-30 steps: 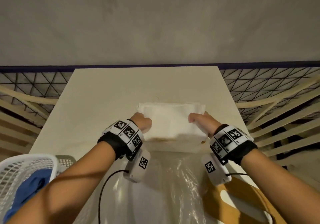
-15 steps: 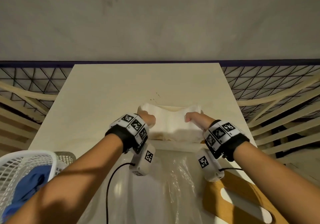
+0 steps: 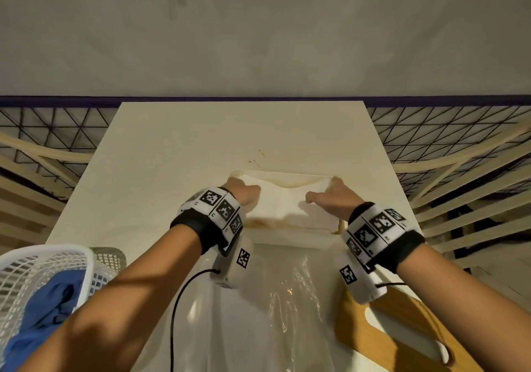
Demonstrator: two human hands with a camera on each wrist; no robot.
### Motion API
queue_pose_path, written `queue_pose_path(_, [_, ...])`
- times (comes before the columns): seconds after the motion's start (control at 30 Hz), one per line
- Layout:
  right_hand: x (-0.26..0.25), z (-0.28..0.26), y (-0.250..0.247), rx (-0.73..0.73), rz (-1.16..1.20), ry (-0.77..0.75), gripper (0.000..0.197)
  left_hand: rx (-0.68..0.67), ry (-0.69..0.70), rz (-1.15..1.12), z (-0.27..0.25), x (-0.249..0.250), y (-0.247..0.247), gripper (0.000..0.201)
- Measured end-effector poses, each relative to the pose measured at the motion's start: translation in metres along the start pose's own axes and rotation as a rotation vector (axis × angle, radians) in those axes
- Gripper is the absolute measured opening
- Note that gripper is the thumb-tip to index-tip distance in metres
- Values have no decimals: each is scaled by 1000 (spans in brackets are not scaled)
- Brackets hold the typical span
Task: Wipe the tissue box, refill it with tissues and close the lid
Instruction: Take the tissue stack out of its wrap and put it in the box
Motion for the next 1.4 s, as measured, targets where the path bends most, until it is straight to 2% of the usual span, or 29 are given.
queue_pose_path(0.1, [-22, -31, -19, 208, -258, -259, 60, 83, 85, -29, -6, 5, -9, 57])
queue_pose_path(0.17, [-29, -36, -14, 227, -415, -364, 39, 64, 122, 22, -7, 8, -1, 52])
queue_pose_path(0.2, [-29, -33, -7, 172, -475, -354, 34, 27, 125, 39, -7, 10, 6, 52])
queue_pose_path(0.3, [-14, -5, 19, -19, -605, -195, 34, -98, 93, 53, -1, 9, 25, 55])
queue_pose_path(0.37, [-8, 9, 31, -53, -683, -142, 34, -111, 67, 16, 0, 6, 31, 51])
queue_pose_path(0.5, [-2, 14, 33, -9, -636, -115, 39, -39, 68, -98, -2, 3, 29, 32])
queue_pose_path(0.57, [-4, 4, 27, 15, -534, -134, 40, -26, 124, -149, -17, 4, 24, 28])
queue_pose_path(0.7, [-19, -42, 11, 150, -254, -315, 33, 123, 209, -358, -57, -20, 11, 27])
queue_pose_path(0.73, [-21, -60, 14, 138, -222, -368, 30, 140, 228, -415, -68, -30, 13, 24])
queue_pose_path(0.8, [-20, -90, 35, 19, -149, -412, 26, 71, 199, -501, -85, -52, 31, 20])
queue_pose_path(0.87, [-11, -109, 70, -160, -89, -378, 22, -42, 122, -577, -99, -72, 58, 14])
queue_pose_path(0.93, [2, -122, 113, -346, -93, -318, 19, -132, 48, -595, -111, -87, 85, 20])
queue_pose_path(1.0, [17, -128, 149, -453, -137, -244, 19, -177, 6, -511, -111, -98, 109, 21])
queue_pose_path(1.07, [33, -127, 171, -459, -234, -194, 25, -182, -47, -401, -108, -110, 127, 29])
queue_pose_path(1.17, [48, -122, 180, -379, -417, -167, 5, -112, -97, -274, -104, -122, 137, 61])
queue_pose_path(1.2, [50, -121, 176, -332, -450, -153, 5, -88, -116, -219, -102, -127, 137, 68])
queue_pose_path(1.27, [54, -118, 167, -272, -478, -101, 19, -53, -140, -169, -98, -131, 134, 71])
queue_pose_path(1.4, [65, -108, 165, -285, -331, 72, 19, -118, -180, -322, -88, -133, 130, 63])
Point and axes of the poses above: each hand's wrist, its own z-axis towards the middle knuckle, its own y-axis out of the palm, x = y × z, the point moved 7 cm from there along z, towards the middle knuckle, and after that the axes turned 3 degrees about y, right-handed, at the moved point
